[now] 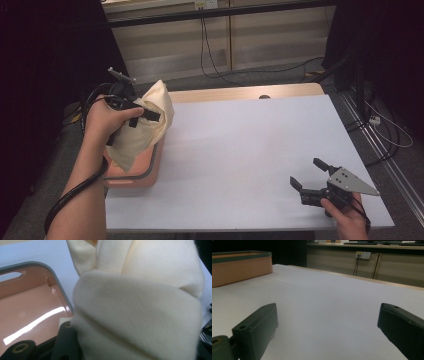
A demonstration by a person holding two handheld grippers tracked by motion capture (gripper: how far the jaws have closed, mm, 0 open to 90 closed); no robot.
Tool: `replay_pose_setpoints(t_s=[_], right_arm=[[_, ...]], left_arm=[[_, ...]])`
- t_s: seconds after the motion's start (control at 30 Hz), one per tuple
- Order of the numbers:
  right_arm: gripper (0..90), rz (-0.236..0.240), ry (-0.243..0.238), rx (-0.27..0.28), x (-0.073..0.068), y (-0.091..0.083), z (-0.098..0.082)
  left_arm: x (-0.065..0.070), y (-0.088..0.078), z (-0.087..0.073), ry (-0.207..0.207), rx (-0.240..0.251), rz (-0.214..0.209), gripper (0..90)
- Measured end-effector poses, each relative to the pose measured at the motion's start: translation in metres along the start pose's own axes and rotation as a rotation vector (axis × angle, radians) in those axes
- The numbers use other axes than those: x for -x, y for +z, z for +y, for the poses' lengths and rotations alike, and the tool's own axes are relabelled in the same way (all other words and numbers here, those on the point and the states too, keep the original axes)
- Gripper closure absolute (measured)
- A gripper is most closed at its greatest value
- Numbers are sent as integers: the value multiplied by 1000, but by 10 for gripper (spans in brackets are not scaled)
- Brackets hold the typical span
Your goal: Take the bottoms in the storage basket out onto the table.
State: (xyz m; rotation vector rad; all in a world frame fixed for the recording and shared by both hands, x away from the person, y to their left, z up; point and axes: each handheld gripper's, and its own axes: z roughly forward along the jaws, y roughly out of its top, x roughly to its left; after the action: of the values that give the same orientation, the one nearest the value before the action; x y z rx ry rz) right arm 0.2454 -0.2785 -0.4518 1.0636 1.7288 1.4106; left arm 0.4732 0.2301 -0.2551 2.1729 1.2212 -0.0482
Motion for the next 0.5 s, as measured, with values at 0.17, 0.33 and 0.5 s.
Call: replay_pose_setpoints(t_s=[0.17, 0.33, 0.5], right_arm=[[29, 0, -3, 0, -1, 0, 0], [29, 1, -2, 0, -1, 1, 0], [28, 3, 0, 2, -1, 0, 0]], left_arm=[[6, 3, 2, 15, 1, -14, 518], [12, 5, 4, 30, 4, -19, 518], [19, 7, 6, 46, 6, -32, 517]])
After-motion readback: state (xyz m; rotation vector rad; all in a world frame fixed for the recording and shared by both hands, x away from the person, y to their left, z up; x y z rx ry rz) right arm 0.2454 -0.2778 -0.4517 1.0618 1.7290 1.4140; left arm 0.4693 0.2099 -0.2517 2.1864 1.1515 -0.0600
